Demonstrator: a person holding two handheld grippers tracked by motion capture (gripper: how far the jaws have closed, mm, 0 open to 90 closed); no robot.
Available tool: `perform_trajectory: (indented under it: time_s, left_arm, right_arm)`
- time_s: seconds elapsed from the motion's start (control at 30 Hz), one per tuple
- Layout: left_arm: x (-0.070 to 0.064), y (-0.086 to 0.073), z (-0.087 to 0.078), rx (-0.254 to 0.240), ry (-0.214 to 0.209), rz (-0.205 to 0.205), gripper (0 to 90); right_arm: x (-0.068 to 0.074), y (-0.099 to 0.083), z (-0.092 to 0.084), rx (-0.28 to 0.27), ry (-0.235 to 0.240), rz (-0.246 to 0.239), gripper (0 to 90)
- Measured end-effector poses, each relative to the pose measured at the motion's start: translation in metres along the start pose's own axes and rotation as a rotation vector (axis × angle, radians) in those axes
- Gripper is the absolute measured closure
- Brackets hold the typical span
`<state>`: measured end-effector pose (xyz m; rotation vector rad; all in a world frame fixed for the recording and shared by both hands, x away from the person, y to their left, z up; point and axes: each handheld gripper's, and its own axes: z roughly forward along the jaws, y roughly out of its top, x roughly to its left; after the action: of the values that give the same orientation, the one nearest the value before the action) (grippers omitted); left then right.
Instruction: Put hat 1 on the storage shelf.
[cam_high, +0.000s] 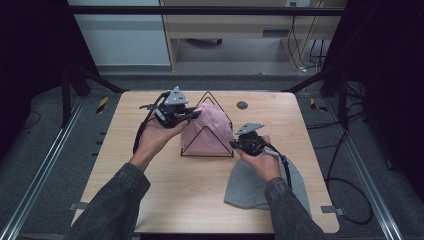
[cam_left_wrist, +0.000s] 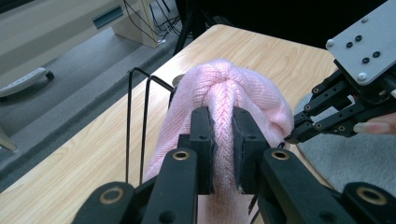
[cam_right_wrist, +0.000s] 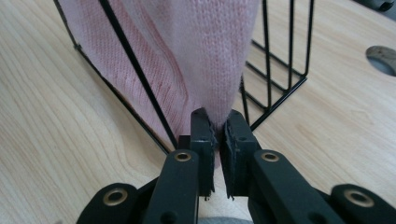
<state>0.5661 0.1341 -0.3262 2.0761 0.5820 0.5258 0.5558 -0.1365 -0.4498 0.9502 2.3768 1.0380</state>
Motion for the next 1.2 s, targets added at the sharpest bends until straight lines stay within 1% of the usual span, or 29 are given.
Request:
perform_trajectory:
  time_s: [0.07, 0.13, 0.3, 0.33, 0.43, 0.73, 1.2]
  left_arm:
    - [0.000, -0.003, 0.001, 0.000, -0.002, -0.007, 79.9]
    - [0.000, -0.006, 0.002, 0.004, -0.004, -0.013, 80.0]
    - [-0.003, -0.008, 0.003, 0.010, -0.014, -0.011, 80.1]
    - [-0.004, -0.010, 0.003, 0.006, -0.016, -0.013, 80.1]
    - [-0.005, -0.012, 0.004, 0.011, -0.019, -0.014, 80.1]
    - [-0.007, -0.017, 0.005, 0.030, -0.027, -0.022, 78.5]
    - [-0.008, -0.019, 0.005, 0.030, -0.026, -0.035, 78.3]
  right_arm:
    - [0.001, -0.001, 0.002, 0.019, 0.004, -0.013, 84.0]
    - [0.001, -0.001, 0.004, 0.030, 0.004, -0.013, 83.9]
    - [0.000, -0.003, 0.006, 0.043, 0.014, -0.003, 84.0]
    - [0.000, -0.004, 0.008, 0.044, 0.018, 0.005, 83.9]
    - [0.000, -0.005, 0.009, 0.050, 0.022, 0.006, 83.9]
    - [0.000, -0.009, 0.011, 0.057, 0.027, 0.007, 83.8]
    - [0.000, -0.010, 0.011, 0.057, 0.033, 0.009, 83.4]
